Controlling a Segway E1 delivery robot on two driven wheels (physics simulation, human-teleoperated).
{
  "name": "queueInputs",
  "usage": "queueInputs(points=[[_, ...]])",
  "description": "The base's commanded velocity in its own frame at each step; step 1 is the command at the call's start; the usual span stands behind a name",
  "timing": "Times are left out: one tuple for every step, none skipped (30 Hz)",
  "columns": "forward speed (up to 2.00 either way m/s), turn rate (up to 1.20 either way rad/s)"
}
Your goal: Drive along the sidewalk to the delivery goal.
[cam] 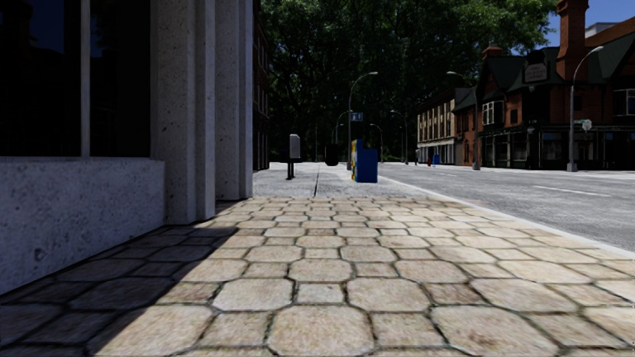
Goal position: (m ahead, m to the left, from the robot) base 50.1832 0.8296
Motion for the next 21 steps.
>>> queueInputs(points=[[2.00, 0.00], [2.00, 0.00], [2.00, 0.00], [2.00, 0.00], [2.00, 0.00], [2.00, 0.00], [2.00, 0.00], [2.00, 0.00], [2.00, 0.00], [2.00, 0.00], [2.00, 0.00], [2.00, 0.00], [2.00, 0.00], [2.00, 0.00], [2.00, 0.00], [2.00, 0.00], [2.00, 0.00], [2.00, 0.00], [2.00, 0.00], [2.00, 0.00], [2.00, 0.00]])
